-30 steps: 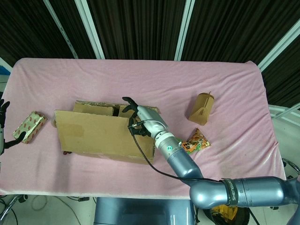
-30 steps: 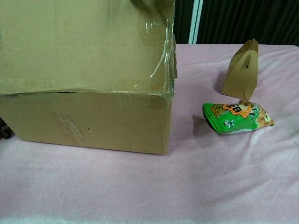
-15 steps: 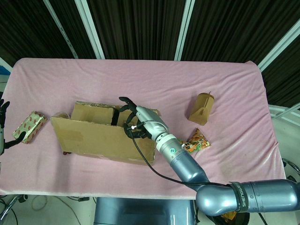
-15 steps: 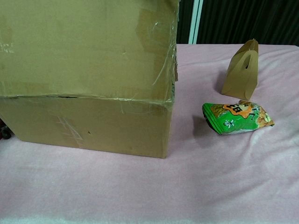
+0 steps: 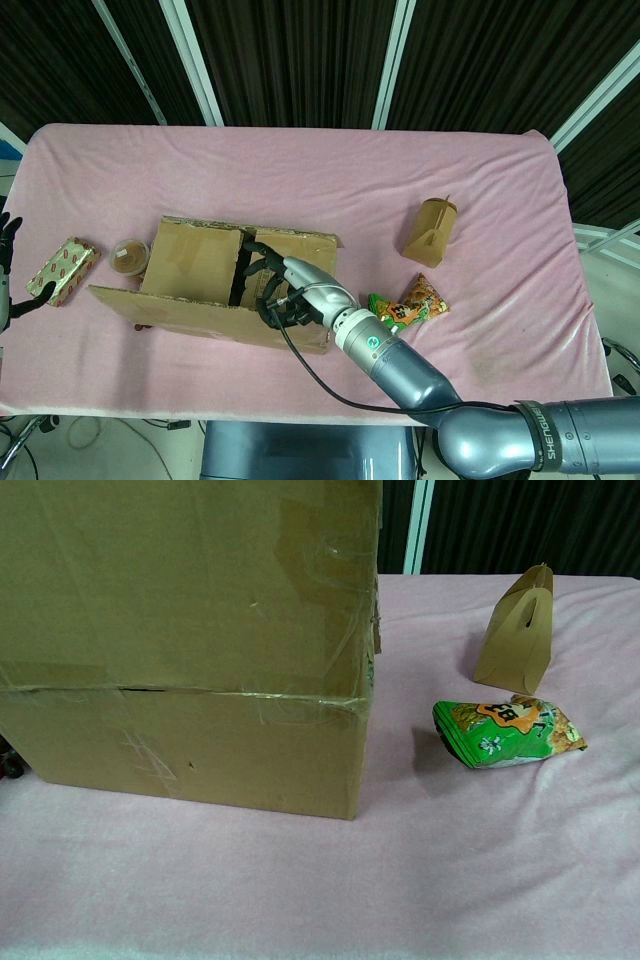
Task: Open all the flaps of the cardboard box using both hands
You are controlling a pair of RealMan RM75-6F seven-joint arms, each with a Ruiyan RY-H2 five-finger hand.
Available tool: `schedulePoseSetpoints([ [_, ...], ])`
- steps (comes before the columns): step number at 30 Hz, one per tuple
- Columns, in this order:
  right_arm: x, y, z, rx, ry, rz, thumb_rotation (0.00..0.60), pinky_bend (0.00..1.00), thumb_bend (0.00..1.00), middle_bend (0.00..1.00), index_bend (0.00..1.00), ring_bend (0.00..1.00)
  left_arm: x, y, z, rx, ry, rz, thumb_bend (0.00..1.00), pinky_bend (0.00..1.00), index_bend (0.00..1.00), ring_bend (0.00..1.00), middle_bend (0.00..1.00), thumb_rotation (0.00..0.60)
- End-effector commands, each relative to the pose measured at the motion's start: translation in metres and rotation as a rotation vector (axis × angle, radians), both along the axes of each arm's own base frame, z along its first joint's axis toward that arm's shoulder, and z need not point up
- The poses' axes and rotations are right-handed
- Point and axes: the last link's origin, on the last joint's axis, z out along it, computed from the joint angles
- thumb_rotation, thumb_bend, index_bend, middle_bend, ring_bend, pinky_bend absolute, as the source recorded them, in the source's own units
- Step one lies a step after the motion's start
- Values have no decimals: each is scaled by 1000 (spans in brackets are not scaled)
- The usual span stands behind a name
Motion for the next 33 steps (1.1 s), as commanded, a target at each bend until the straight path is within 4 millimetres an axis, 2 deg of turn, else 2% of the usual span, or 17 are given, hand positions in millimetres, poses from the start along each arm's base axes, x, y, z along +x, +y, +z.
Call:
schedulePoseSetpoints([
  [1,2,14,4,81,-14,11,600,624,608,223,0,385,0,0,0,0,1,0,192,0,0,0,0,600],
  [7,-5,27,5,161,16,29,600,624,607,221,0,385,0,2,1,2,5,-3,192,0,0,0,0,600],
  [11,-13,24,9,145,31,24,600,610,607,221,0,384,4,4,3,4,12,-18,192,0,0,0,0,600],
  [15,-24,9,19,3,75,50,600,480,600,195,0,335,12,9,6,-15,22,-42,192,0,0,0,0,600],
  [17,-34,1,24,-94,115,68,600,372,580,145,0,263,16,13,7,-40,38,-50,194,0,0,0,0,600],
  [20,-55,-8,29,-229,172,76,600,295,543,69,0,171,28,22,13,-93,76,-78,201,0,0,0,0,600],
  [23,-80,-15,35,-350,233,64,600,258,517,10,0,89,43,33,19,-160,118,-107,207,0,0,0,0,600],
  [26,-111,-21,41,-470,309,50,600,241,509,0,0,13,61,45,25,-229,179,-141,212,0,0,0,0,600],
  [32,-178,-23,54,-708,512,45,600,229,438,0,0,0,101,65,26,-358,301,-213,215,0,0,0,0,600],
  [33,-194,-22,57,-770,571,49,600,229,420,0,0,0,109,69,25,-381,317,-227,215,0,0,0,0,600],
])
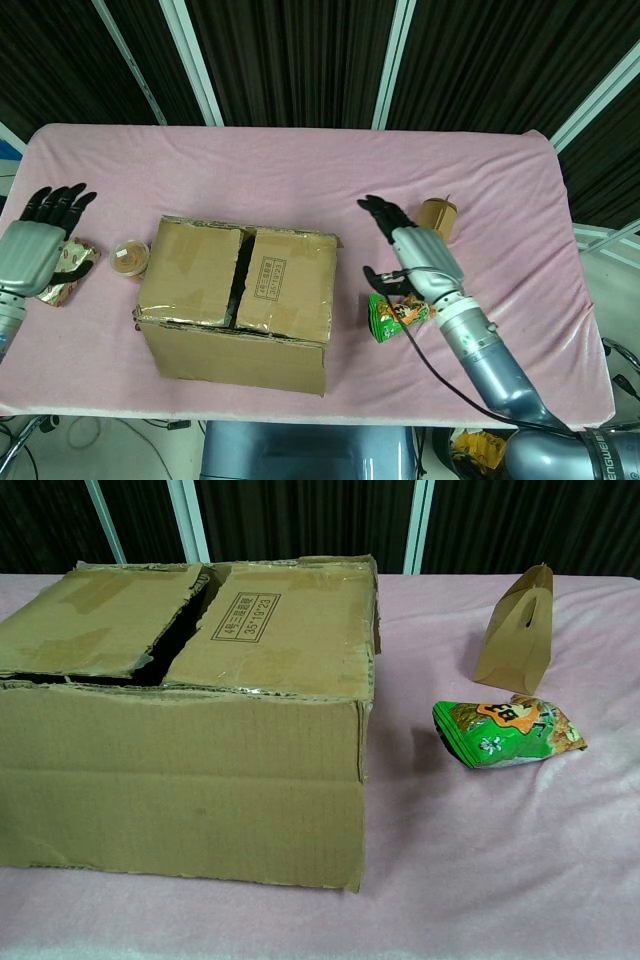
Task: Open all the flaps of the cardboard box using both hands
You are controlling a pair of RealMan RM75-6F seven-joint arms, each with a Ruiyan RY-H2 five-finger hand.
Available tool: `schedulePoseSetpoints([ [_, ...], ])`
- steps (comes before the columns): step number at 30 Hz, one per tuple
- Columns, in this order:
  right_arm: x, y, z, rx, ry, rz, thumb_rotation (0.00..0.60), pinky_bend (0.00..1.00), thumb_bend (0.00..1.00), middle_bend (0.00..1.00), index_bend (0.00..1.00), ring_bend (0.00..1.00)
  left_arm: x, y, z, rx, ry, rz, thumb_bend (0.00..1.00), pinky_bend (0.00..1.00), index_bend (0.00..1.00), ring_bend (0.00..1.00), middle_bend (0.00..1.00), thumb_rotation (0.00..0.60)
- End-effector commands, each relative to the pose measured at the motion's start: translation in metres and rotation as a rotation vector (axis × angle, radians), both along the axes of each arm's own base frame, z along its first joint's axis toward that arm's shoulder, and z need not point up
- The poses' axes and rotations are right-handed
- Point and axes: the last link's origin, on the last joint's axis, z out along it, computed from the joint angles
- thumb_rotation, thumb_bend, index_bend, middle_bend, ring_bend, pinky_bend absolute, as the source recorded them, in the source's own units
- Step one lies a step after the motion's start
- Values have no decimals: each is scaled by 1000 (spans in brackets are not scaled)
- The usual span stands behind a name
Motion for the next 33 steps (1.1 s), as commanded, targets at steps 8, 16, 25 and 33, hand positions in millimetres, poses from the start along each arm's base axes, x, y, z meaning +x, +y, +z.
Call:
schedulePoseSetpoints([
  [8,-144,22,17,-436,252,-88,600,228,403,0,0,0,77,27,-20,-256,184,-139,356,0,0,0,0,600],
  [16,-186,34,22,-466,195,-150,600,228,404,0,0,0,122,38,-40,-394,328,-243,731,160,112,74,143,600],
  [25,-198,36,22,-457,156,-159,600,228,404,0,0,0,155,36,-72,-494,414,-355,813,237,210,172,256,600],
  [33,-200,37,20,-450,129,-165,600,228,406,0,0,0,171,34,-99,-556,445,-413,847,285,257,227,326,600],
])
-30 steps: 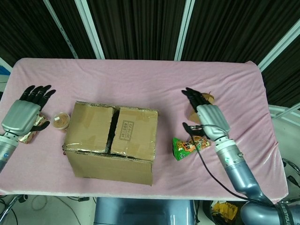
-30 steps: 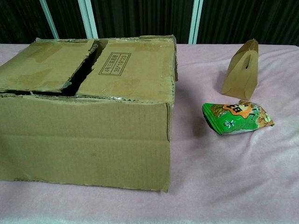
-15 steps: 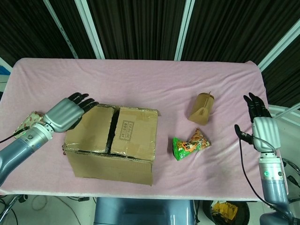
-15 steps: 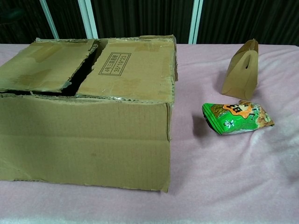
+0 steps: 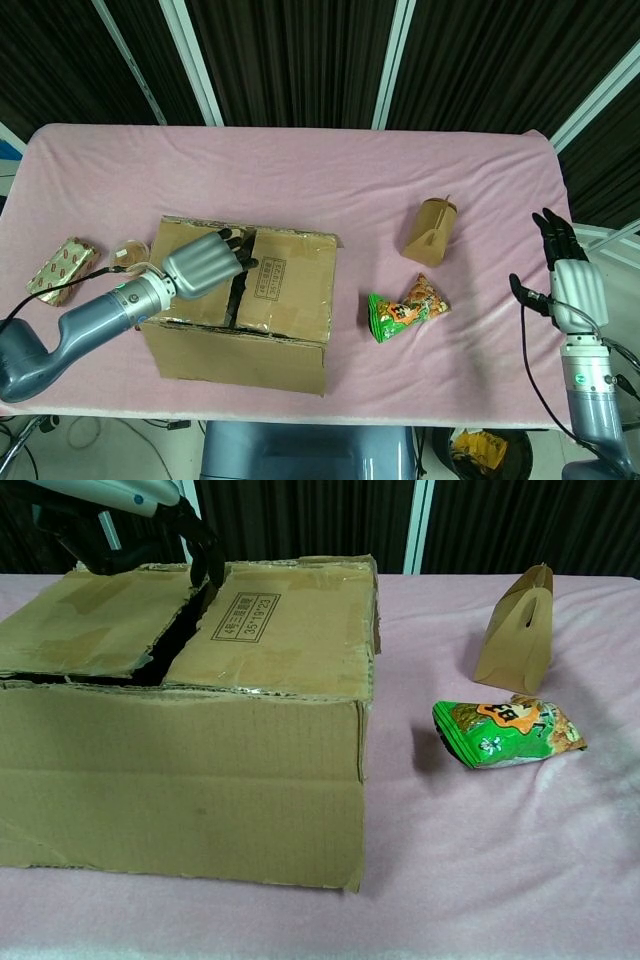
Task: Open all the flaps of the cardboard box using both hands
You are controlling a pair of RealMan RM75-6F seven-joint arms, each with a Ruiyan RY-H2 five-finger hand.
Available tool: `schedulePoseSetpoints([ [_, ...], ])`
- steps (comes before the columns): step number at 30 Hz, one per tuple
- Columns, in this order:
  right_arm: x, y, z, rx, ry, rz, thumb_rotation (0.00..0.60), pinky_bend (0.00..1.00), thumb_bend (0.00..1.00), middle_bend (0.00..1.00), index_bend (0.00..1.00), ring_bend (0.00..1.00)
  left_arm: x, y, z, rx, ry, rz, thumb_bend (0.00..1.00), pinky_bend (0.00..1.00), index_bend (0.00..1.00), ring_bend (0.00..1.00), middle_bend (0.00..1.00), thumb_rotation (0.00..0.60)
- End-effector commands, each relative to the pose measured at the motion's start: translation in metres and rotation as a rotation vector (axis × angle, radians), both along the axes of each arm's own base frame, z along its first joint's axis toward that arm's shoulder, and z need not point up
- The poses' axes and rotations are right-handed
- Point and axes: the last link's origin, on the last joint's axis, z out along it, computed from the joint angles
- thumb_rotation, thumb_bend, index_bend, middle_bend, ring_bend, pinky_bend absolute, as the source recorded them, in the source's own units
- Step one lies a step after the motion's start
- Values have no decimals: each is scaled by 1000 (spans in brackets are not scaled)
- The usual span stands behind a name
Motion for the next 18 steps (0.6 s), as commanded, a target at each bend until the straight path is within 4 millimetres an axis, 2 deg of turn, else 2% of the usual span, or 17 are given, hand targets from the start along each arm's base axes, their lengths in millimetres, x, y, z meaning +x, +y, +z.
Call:
schedulePoseSetpoints([
  [1,1,0,0,0,-7,8,600,228,406,0,0,0,5,-1,-11,-26,12,-18,850,292,263,237,338,600],
  [12,3,-1,-3,11,-21,15,600,228,412,0,0,0,-3,-2,-30,-63,74,-15,877,301,278,258,376,600],
  [18,3,-2,-2,7,-35,13,600,228,415,0,0,0,-7,-2,-31,-62,92,-3,888,337,332,342,500,600],
])
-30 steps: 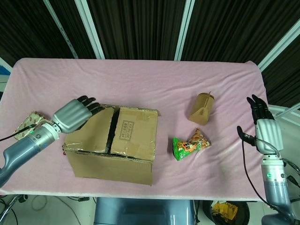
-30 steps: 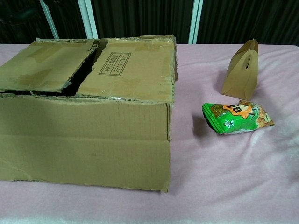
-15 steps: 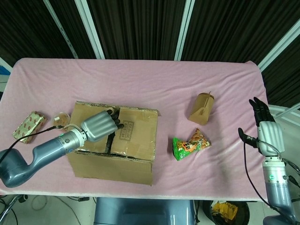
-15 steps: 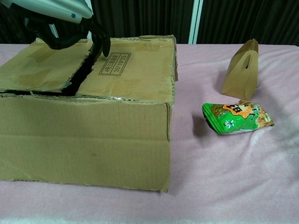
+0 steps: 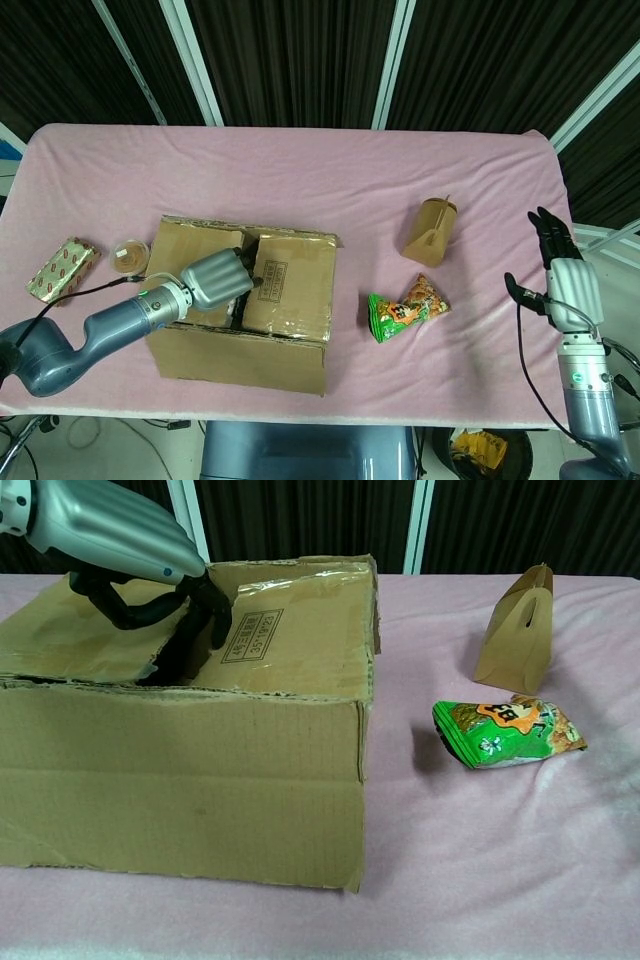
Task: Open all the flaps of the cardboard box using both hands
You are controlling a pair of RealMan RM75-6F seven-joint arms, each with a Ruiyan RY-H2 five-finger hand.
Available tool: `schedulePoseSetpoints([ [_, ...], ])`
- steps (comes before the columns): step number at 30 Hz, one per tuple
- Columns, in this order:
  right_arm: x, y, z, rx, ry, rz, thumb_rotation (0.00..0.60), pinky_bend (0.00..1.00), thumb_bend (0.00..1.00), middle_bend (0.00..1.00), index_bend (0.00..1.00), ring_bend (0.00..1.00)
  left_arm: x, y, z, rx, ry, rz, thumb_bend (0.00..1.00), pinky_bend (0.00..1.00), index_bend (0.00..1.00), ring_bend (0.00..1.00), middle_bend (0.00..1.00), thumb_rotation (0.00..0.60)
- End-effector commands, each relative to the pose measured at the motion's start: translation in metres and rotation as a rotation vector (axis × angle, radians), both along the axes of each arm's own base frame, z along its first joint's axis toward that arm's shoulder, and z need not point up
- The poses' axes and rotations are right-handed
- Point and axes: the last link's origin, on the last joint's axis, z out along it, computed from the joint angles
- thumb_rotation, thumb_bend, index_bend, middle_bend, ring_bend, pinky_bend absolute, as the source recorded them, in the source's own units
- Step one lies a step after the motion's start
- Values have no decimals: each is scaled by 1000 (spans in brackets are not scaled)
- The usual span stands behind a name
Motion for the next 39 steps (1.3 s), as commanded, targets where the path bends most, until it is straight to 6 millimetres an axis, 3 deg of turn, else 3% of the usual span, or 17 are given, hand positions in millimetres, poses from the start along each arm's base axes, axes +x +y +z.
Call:
schedulePoseSetpoints([
  [1,0,0,1,0,-4,-1,600,228,415,0,0,0,0,0,2,6,4,1,891,346,346,361,525,600],
  [7,0,0,1,-3,-6,1,600,228,420,0,0,0,6,1,14,42,-19,-7,902,373,382,403,589,600],
  [19,0,0,3,-14,-11,1,600,228,425,0,0,0,18,0,66,167,-74,-32,904,396,384,406,593,600],
  [39,6,2,-1,2,-11,22,600,228,428,0,0,0,-27,-35,142,346,-69,50,904,398,384,406,591,600],
])
